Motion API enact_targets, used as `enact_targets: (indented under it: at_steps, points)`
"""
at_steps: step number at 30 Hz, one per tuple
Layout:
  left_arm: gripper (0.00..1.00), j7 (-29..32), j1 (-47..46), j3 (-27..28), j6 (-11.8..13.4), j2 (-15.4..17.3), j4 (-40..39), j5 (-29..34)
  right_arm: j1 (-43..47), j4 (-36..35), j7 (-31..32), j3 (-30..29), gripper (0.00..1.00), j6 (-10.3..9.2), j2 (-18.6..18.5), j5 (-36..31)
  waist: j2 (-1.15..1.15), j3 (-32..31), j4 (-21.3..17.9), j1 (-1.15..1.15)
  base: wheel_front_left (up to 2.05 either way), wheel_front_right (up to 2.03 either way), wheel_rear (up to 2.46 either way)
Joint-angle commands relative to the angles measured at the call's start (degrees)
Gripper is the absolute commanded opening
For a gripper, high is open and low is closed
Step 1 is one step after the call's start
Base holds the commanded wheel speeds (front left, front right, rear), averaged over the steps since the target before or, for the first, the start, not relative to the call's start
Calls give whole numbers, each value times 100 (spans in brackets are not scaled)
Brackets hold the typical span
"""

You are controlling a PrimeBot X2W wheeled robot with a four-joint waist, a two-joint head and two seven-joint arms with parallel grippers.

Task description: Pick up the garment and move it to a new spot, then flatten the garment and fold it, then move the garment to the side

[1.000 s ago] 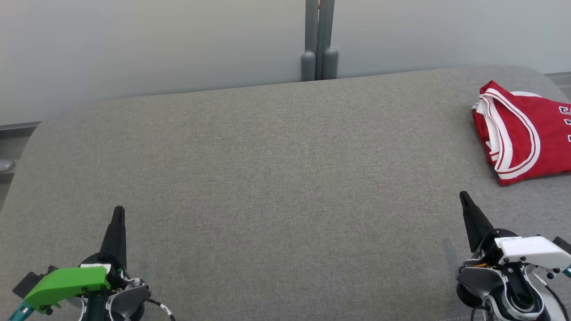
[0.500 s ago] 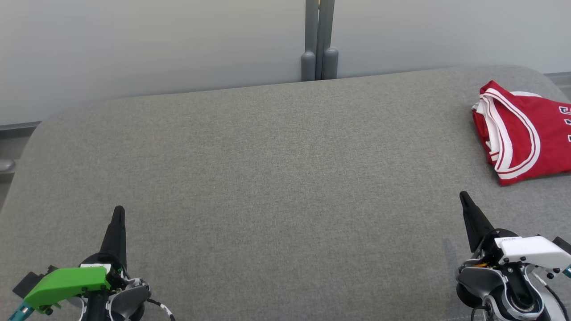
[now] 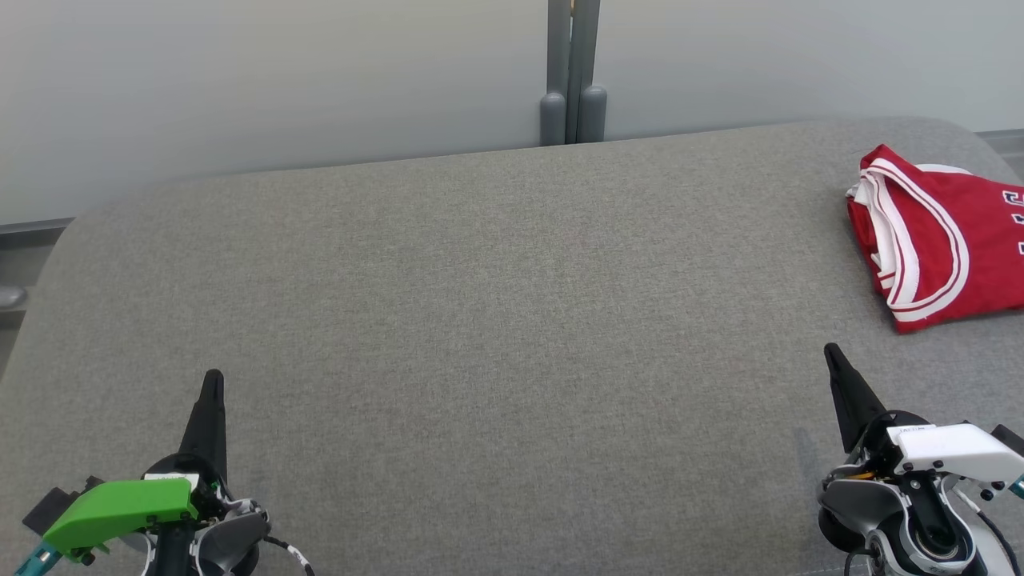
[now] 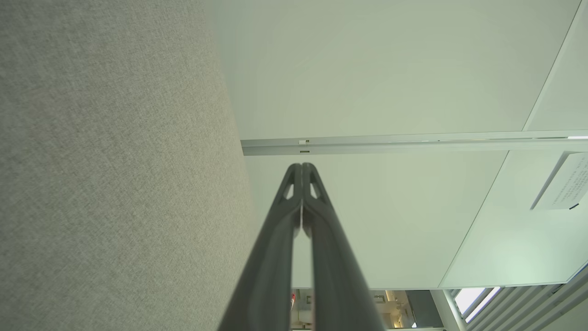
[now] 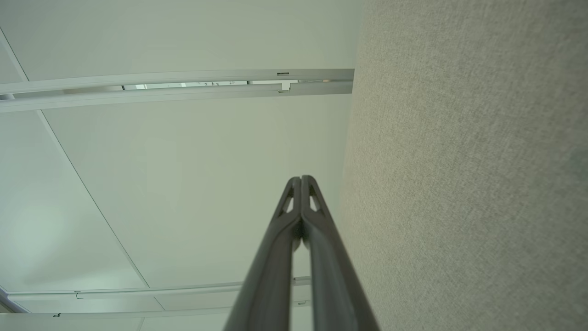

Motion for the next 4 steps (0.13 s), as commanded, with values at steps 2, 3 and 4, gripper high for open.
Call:
enact_targets:
  at_steps: [2,3,4]
  points:
    - [0,3,-61,22,-29,38,-13,3,-41,-26,16,-13,0,2,-26,27,0,0,0,0,0,0,0]
    - [0,3,-61,22,-29,38,-13,3,-41,-26,16,-13,0,2,-26,27,0,0,0,0,0,0,0]
    - [0,3,-61,22,-29,38,-13,3,-41,-26,16,-13,0,2,-26,27,0,0,0,0,0,0,0]
